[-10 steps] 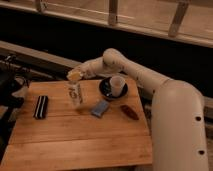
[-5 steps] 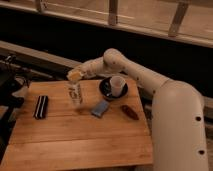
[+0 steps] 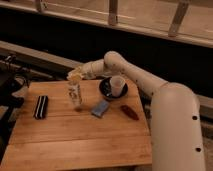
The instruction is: Stand the bottle upright
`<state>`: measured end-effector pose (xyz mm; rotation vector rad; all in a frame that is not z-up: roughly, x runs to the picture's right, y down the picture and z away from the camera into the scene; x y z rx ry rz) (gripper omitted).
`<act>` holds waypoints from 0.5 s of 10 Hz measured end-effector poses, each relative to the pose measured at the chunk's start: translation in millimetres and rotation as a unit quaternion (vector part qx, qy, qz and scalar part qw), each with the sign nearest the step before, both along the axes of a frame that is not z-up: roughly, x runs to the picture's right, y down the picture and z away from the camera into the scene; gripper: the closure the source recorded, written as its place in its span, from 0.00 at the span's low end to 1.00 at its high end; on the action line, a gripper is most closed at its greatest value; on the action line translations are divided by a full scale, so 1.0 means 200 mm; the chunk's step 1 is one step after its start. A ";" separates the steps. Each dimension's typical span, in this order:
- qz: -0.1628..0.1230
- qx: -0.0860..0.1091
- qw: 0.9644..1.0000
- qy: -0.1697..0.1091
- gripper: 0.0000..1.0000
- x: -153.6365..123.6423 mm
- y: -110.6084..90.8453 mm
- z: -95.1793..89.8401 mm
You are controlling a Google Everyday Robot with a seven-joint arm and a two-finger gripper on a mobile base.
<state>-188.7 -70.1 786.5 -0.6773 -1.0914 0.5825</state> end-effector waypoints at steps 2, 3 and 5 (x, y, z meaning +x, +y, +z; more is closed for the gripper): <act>-0.008 0.019 1.000 -0.001 1.00 0.00 0.00 0.01; -0.011 0.026 1.000 0.000 1.00 0.01 -0.01 0.00; -0.020 0.052 0.998 0.003 1.00 0.01 -0.01 0.01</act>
